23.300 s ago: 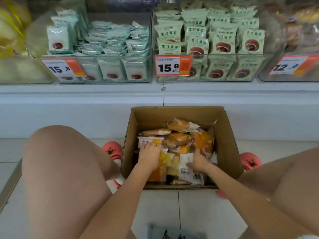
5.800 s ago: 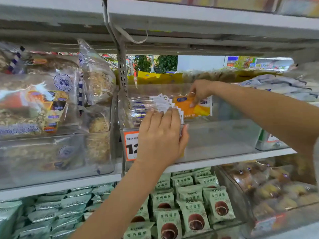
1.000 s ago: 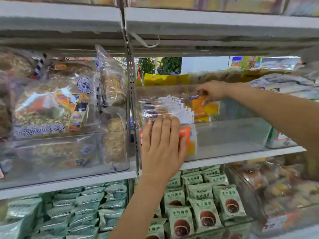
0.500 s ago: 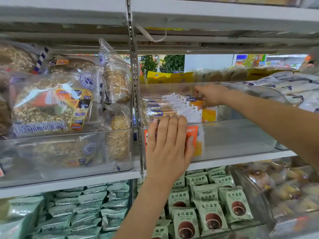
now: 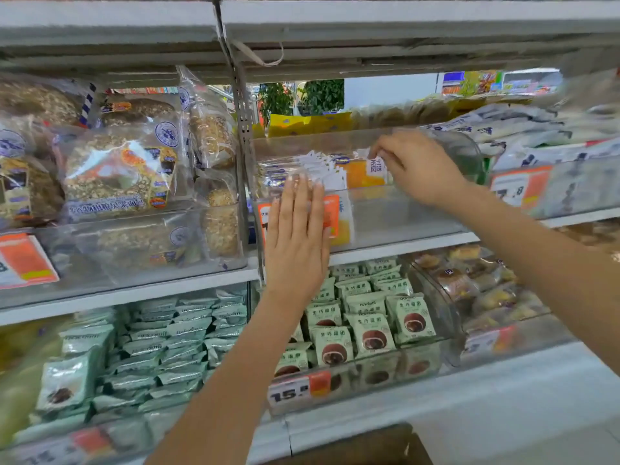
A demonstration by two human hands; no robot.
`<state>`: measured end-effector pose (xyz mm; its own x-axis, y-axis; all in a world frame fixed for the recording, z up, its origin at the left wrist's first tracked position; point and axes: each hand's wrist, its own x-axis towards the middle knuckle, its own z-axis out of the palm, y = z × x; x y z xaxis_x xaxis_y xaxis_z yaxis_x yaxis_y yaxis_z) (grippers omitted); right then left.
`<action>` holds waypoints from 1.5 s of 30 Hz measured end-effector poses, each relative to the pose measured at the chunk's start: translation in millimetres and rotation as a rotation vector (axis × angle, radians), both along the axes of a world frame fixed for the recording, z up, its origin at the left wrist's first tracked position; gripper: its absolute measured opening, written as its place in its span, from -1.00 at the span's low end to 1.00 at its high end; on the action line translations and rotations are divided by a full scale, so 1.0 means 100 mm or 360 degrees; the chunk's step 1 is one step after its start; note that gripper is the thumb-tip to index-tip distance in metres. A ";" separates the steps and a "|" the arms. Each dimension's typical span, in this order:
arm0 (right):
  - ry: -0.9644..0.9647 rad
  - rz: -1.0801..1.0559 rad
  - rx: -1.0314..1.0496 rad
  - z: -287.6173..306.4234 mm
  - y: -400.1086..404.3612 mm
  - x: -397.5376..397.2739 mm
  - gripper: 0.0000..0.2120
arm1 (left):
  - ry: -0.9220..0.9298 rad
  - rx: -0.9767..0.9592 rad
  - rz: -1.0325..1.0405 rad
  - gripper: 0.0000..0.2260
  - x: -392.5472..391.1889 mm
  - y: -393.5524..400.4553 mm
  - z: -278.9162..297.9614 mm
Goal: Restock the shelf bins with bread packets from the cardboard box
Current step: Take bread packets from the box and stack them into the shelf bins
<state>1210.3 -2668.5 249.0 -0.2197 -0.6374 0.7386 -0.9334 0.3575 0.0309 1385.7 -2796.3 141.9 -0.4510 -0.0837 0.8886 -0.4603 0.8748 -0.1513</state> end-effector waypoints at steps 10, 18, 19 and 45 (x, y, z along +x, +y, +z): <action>-0.0460 0.0152 0.0146 -2.75 1.12 1.29 -0.76 | -0.0977 0.0548 -0.0145 -0.65 1.06 0.93 -2.15; -0.1354 -0.0119 0.1462 -4.39 1.31 1.73 -0.59 | -0.1775 0.1344 -0.0149 -0.62 1.88 1.26 -3.28; -0.1486 -0.0116 0.1549 -4.51 1.29 1.78 -0.57 | -0.1904 0.1572 0.0000 -0.60 1.95 1.25 -3.41; -0.1161 -0.0403 0.1348 -4.68 0.92 2.43 -0.77 | -0.0962 0.3327 0.0010 -0.60 2.11 1.35 -3.50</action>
